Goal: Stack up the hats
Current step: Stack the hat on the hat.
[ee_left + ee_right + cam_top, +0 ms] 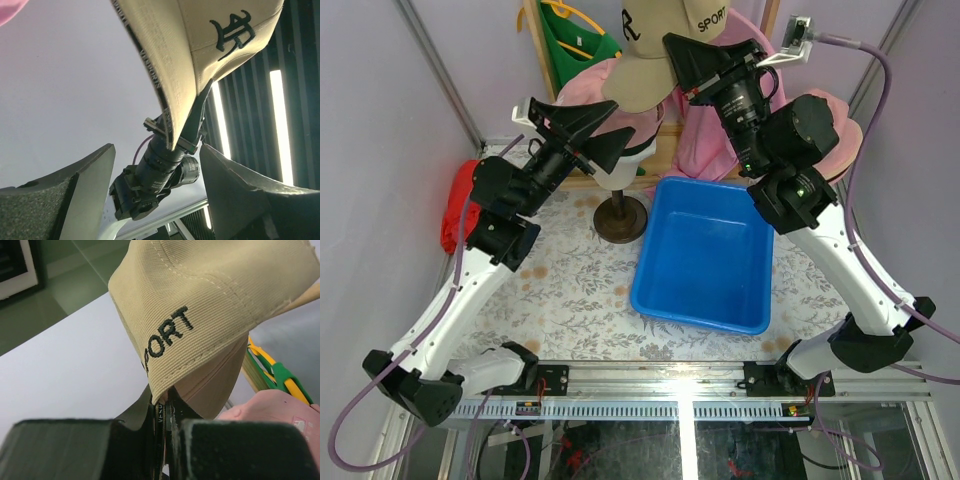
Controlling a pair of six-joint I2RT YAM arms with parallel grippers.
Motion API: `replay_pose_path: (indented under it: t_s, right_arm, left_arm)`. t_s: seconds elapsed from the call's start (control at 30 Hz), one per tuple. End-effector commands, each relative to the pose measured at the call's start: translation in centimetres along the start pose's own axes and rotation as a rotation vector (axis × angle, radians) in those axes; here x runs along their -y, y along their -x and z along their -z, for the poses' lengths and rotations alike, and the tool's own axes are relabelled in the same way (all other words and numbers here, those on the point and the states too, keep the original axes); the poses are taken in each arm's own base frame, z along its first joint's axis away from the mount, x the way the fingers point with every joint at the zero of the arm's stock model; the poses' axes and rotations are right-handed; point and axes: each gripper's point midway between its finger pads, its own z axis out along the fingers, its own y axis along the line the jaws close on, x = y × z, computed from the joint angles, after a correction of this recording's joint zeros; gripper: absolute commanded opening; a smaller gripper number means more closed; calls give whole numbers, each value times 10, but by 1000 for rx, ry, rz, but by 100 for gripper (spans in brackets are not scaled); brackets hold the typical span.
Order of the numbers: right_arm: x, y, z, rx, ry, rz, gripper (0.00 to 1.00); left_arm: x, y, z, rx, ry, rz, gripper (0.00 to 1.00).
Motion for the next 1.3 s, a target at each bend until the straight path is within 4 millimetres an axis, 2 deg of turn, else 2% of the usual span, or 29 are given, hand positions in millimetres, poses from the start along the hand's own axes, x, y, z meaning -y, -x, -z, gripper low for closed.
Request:
replay_pose_path:
  t_s: [0.0,0.2,0.33,0.4,0.47,0.5,0.6,0.83,0.87,1.07,1.17,1.27]
  right_arm:
    - [-39,45,9,128,135,-85,0]
    - [-35,34,20,100,148,-147,0]
    - [-36,28,24,81,165,-192,0]
    - [-39,30,26,81,178,-210,0]
    - [-42,31,29,75,187,-220,0]
    - [-42,31,31,72,189,-226,0]
    - [-41,28,35,57,191,-240,0]
    - [-36,28,42,26,152,-177,0]
    - [-33,27,44,22,139,-159,4]
    - [-13,35,59,29,52,-72,44]
    - [-2,44,65,37,24,-58,53]
    - [11,55,69,45,5,-67,55]
  left_arm:
    - [55,-7,-3,15,-179,-69,69]
    - [57,-1,-15,45,-212,-66,69]
    - [59,-1,-26,27,-230,-78,62]
    - [58,-2,-30,23,-235,-87,55]
    - [60,0,-30,32,-252,-98,40]
    - [62,1,-29,39,-267,-107,26]
    - [76,5,-25,71,-315,-165,2]
    - [113,24,2,72,-488,-274,0]
    - [117,25,6,56,-506,-288,0]
    - [126,39,19,-86,-519,-342,0]
    - [124,48,23,-107,-501,-345,0]
    - [121,55,25,-140,-475,-334,0]
